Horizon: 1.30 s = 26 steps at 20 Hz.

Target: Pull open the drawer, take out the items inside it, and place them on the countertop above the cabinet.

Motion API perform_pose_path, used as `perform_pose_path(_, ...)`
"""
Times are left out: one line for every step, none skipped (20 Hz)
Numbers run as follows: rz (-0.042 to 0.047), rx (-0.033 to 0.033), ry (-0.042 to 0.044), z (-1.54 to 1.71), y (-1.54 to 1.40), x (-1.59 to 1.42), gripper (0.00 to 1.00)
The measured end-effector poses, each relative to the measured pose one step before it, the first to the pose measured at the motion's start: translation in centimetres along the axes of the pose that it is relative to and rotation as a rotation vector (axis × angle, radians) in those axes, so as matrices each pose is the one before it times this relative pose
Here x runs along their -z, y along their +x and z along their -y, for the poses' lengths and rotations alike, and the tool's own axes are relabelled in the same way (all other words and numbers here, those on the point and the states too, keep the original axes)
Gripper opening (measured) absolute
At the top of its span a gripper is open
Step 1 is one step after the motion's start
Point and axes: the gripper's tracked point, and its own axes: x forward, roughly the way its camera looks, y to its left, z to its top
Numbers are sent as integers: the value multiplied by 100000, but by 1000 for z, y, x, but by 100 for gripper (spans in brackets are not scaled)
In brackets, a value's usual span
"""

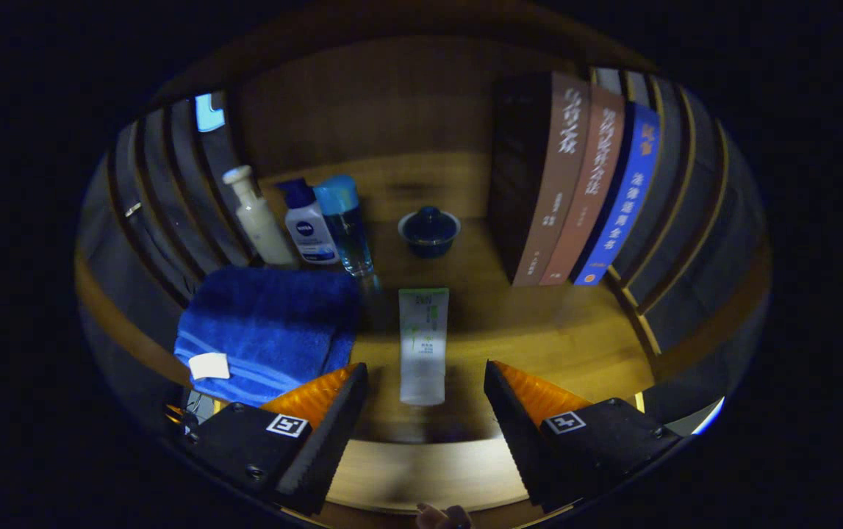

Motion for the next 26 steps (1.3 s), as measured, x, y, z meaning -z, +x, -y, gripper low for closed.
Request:
perform_pose_path(3759, -277, -201, -126, -1658, 266, 100)
perform_pose_path(3757, -356, -446, -100, -1673, 265, 100)
perform_pose_path(4412, -820, -204, -3, -1627, 194, 100)
perform_pose_path(4822, -1112, 158, -298, -1921, 134, 100)
perform_pose_path(5247, -739, 11, -326, -2012, 28, 100)
perform_pose_path(5215, -134, -84, -214, -2158, 24, 100)
perform_pose_path(5104, -114, -14, -316, -2153, 75, 100)
perform_pose_path(5087, -1566, -141, -478, -1851, 244, 100)
perform_pose_path(4828, -1719, -285, -545, -1481, 556, 100)
perform_pose_path(4504, -1530, -820, -433, -1834, 505, 100)
perform_pose_path(3614, -1646, -696, -511, -1529, 609, 100)
perform_pose_path(3022, -704, -588, -206, -1324, 890, 100)
perform_pose_path(1752, -74, 86, -68, -1213, 1020, 100)
perform_pose_path(1695, 597, 198, 57, -1267, 1068, 100)
perform_pose_path(1175, 554, 567, 79, -1143, 1033, 99)
perform_pose_path(751, 1299, 190, 292, -1117, 1187, 99)
perform_pose_path(213, 1543, -69, 530, -673, 1340, 99)
perform_pose_path(-69, 1285, 256, 473, -444, 1374, 99)
perform_pose_path(-95, 80, 1210, 203, -372, 1266, 100)
perform_pose_path(-1577, 901, 1602, 362, -226, 1475, 100)
perform_pose_path(-2352, 969, 1234, 510, -229, 1521, 100)
perform_pose_path(-2507, 1015, 958, 375, -25, 1570, 100)
perform_pose_path(-1954, -60, 551, 70, 213, 1249, 100)
perform_pose_path(-1112, -264, 222, -76, 232, 807, 100)
perform_pose_path(-1145, -155, -231, -208, 138, 635, 100)
perform_pose_path(-940, 44, -419, -60, 411, 680, 100)
